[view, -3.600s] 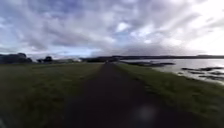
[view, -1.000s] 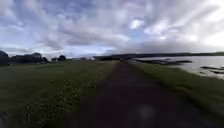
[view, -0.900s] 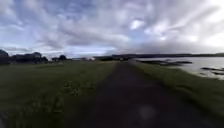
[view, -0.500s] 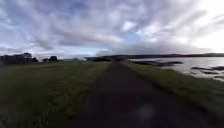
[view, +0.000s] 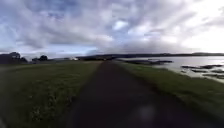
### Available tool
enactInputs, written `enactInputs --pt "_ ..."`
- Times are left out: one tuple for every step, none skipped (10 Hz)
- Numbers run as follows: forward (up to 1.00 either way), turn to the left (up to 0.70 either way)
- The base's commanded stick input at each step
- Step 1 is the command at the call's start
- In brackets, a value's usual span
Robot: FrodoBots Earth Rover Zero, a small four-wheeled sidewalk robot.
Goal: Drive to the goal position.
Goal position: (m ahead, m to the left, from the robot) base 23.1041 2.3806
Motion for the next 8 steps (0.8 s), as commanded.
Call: enactInputs --pt "0.7 0.0" --pt "0.7 0.0" --pt "0.7 0.0" --pt "0.7 0.0" --pt "0.7 0.0" --pt "0.7 0.0" --pt "0.7 0.0" --pt "0.7 0.0"
